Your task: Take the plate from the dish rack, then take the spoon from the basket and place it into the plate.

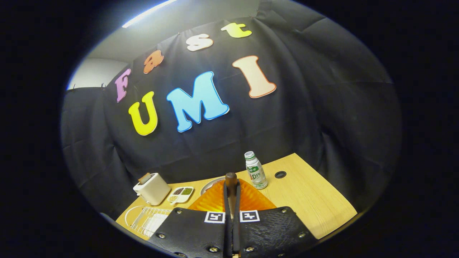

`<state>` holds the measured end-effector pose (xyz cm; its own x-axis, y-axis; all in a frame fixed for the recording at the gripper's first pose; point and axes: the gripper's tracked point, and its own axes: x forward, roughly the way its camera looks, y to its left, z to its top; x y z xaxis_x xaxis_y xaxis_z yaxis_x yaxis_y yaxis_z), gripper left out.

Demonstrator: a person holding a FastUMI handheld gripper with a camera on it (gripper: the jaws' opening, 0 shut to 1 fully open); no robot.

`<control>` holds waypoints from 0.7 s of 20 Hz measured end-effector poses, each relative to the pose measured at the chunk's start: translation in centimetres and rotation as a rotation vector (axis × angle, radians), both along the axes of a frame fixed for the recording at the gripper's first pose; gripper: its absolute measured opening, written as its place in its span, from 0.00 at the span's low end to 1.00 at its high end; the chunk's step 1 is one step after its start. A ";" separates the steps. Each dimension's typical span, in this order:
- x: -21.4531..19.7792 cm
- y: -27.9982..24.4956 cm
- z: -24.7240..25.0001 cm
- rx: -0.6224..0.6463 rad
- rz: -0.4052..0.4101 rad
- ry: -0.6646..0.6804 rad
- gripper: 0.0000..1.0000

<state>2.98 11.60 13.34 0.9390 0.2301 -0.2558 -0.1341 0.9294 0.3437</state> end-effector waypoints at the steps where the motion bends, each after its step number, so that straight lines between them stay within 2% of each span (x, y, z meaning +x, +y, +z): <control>1: -1.1 0.5 0.7 -0.002 0.020 -0.009 0.01; 7: -8.1 5.1 1.0 -0.033 0.175 0.004 0.01; 14: -16.9 11.5 -4.5 -0.094 0.327 0.065 0.01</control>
<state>-13.88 23.11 8.82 0.8002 0.4889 -0.3474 -0.4108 0.8688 0.2764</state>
